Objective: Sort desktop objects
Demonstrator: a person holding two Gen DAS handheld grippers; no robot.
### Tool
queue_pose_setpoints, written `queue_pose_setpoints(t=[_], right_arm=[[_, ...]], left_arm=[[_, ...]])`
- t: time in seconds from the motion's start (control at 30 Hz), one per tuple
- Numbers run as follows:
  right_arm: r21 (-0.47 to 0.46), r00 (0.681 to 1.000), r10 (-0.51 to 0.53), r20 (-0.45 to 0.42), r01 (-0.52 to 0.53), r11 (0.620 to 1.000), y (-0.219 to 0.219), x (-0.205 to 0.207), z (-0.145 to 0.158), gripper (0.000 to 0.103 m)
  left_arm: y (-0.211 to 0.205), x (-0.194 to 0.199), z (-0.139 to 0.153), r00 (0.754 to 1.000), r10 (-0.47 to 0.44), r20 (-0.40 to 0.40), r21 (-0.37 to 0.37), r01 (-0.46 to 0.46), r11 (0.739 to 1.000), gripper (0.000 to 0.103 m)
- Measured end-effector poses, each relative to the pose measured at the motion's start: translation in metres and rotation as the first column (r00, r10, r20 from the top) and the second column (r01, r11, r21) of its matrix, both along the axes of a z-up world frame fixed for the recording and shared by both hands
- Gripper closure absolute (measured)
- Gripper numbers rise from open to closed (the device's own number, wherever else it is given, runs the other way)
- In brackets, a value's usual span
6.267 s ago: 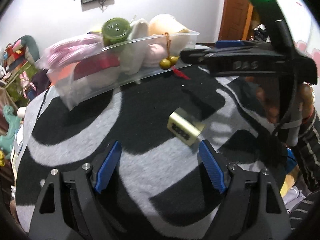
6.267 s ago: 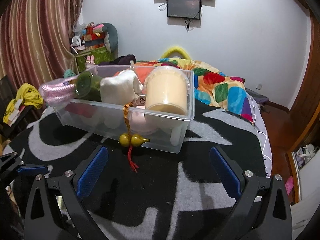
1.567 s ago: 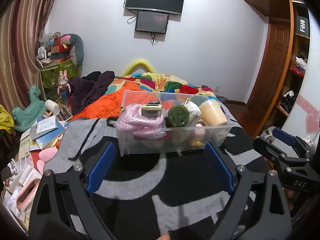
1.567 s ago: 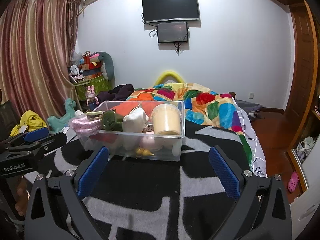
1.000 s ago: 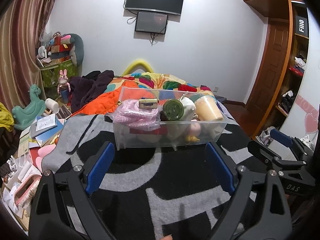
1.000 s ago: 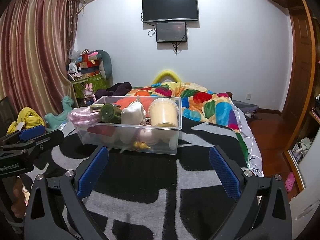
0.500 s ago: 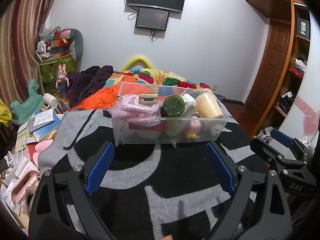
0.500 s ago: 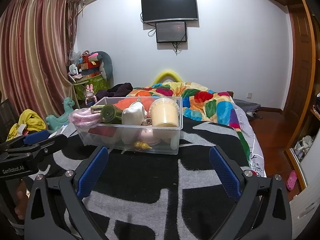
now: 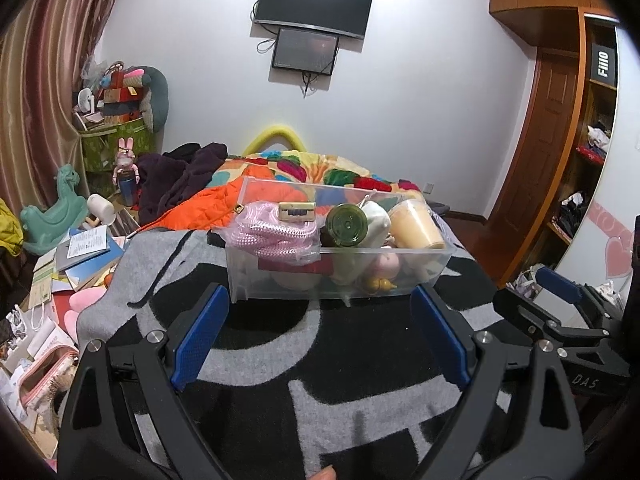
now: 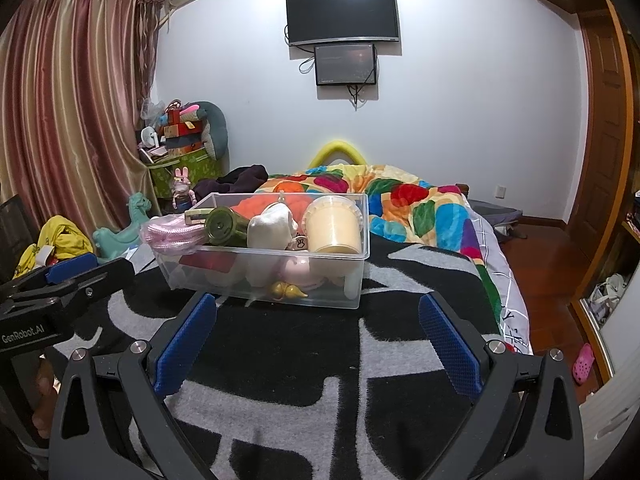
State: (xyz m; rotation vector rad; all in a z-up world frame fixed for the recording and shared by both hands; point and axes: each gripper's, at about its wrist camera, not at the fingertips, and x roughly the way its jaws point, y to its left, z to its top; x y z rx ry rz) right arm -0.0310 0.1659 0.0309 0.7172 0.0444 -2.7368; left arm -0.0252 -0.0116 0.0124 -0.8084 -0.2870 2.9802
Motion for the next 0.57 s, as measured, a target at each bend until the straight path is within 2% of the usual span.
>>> queue_pose_setpoints(t=[0.17, 0.3, 0.57], right_arm=[[0.004, 1.000, 0.008, 0.003, -0.008, 1.000, -0.0025, -0.0008, -0.0003, 0.002], [0.009, 1.000, 0.014, 0.000, -0.014, 1.000, -0.0043, -0.0004, -0.0008, 0.002], [0.010, 1.000, 0.016, 0.001, -0.016, 1.000, -0.0054, 0.0000, -0.0007, 0.002]], left_arm=[[-0.0063, -0.0001, 0.0003, 1.000, 0.014, 0.000, 0.028, -0.014, 1.000, 0.010], [-0.0095, -0.0033, -0.0017, 1.000, -0.020, 0.023, 0.066, 0.018, 0.998, 0.010], [-0.0054, 0.0008, 0.0016, 1.000, -0.007, -0.015, 0.027, 0.007, 1.000, 0.010]])
